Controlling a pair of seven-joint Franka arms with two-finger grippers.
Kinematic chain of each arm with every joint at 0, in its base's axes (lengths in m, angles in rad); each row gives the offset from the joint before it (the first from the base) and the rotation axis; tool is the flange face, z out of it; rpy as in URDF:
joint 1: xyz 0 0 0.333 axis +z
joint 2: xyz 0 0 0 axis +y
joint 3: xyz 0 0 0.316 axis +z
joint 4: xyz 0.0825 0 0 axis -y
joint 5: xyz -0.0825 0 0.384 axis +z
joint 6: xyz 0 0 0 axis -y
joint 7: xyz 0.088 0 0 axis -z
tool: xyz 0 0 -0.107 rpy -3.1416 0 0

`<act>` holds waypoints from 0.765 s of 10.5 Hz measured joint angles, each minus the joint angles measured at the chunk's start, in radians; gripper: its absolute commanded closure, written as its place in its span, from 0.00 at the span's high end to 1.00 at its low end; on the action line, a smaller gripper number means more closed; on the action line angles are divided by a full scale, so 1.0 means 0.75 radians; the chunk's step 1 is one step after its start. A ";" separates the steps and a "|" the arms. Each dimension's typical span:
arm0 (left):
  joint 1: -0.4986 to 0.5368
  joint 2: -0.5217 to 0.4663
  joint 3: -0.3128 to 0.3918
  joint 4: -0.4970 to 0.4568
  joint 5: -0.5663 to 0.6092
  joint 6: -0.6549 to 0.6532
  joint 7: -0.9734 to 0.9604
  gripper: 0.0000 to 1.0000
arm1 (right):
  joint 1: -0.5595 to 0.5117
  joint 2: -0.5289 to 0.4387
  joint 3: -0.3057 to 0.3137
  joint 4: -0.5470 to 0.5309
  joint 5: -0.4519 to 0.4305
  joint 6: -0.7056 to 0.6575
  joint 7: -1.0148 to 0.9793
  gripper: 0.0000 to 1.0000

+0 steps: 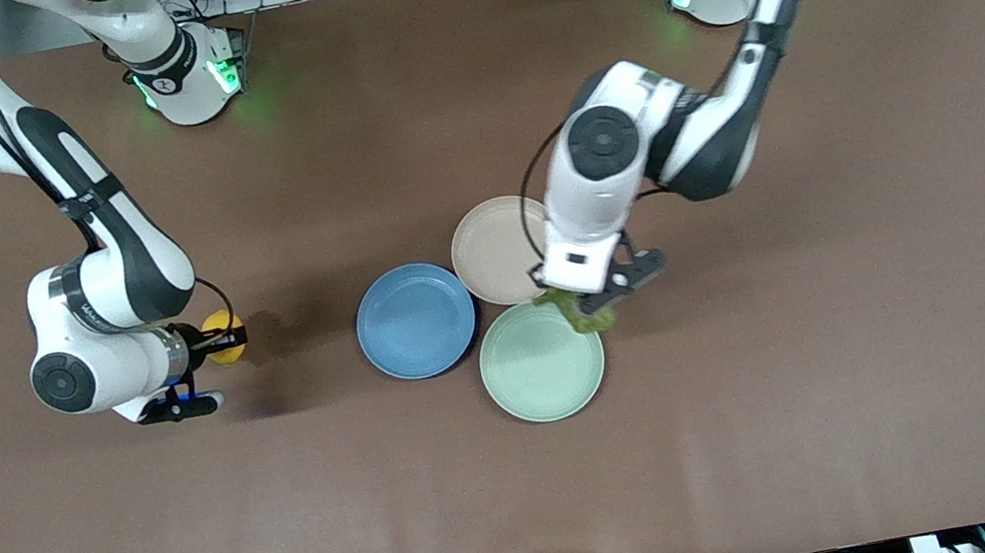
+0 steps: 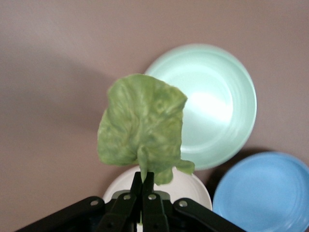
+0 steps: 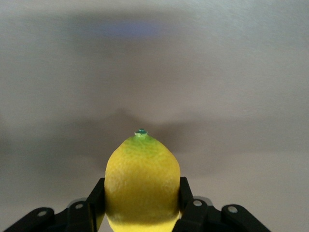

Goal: Pick lemon and lettuce from blue and beige plates
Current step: 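Lift the lemon off the blue plate while the left gripper lifts the lettuce, then set the lemon on the table while the left gripper sets the lettuce down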

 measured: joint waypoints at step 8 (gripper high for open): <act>0.444 0.072 0.007 -0.040 0.110 -0.046 0.649 0.00 | -0.004 -0.021 -0.037 -0.103 -0.001 0.054 -0.022 1.00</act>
